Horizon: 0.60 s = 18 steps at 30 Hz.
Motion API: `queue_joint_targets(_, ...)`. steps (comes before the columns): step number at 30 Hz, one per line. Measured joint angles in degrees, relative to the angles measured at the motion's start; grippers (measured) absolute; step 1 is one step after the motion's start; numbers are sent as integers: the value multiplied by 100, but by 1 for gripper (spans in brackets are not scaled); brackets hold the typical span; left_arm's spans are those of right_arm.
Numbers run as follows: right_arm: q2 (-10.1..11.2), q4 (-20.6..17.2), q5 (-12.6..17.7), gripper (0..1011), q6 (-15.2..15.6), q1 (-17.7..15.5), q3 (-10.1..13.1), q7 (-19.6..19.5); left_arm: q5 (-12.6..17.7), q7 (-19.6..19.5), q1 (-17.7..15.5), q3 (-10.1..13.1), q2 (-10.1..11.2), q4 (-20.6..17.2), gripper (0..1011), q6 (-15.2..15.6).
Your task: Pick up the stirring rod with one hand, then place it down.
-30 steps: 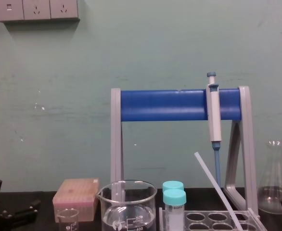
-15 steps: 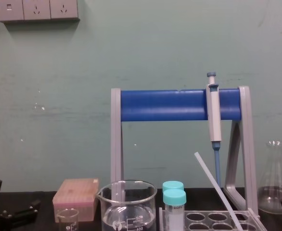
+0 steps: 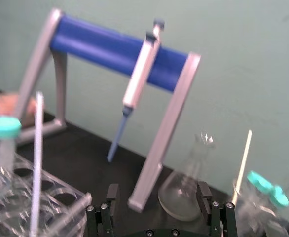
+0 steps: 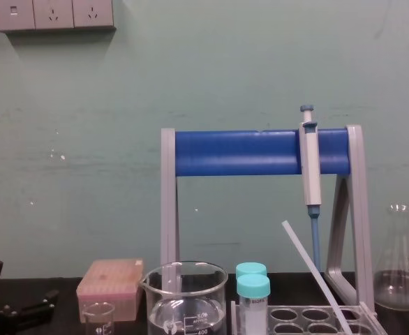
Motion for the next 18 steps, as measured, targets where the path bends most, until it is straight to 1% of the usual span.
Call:
queue_joint_targets(1,-18,-1,85,1000,-131,10,36,128,0,0,0,0,0,0,1000,0)
queue_joint_targets(4,-67,29,223,1000,-303,74,59,385,0,0,0,0,0,0,1000,0)
queue_joint_targets(7,-196,166,478,1000,-463,265,23,908,0,0,0,0,0,0,1000,0)
queue_joint_targets(9,-254,244,550,1000,-496,357,-8,1100,0,0,0,0,0,0,1000,0)
queue_joint_targets(10,-315,325,610,1000,-517,450,-39,1269,0,0,0,0,0,0,1000,0)
queue_joint_targets(11,-315,325,610,1000,-517,450,-39,1269,0,0,0,0,0,0,1000,0)
queue_joint_targets(12,-382,415,669,1000,-523,559,-80,1460,0,0,0,0,0,0,1000,0)
queue_joint_targets(14,-474,576,735,1000,-519,716,-132,1709,0,0,0,0,0,0,1000,0)
queue_joint_targets(15,-474,576,735,1000,-519,716,-132,1709,0,0,0,0,0,0,1000,0)
queue_joint_targets(18,-638,871,834,1000,-457,1007,-210,2098,0,0,0,0,0,0,1000,0)
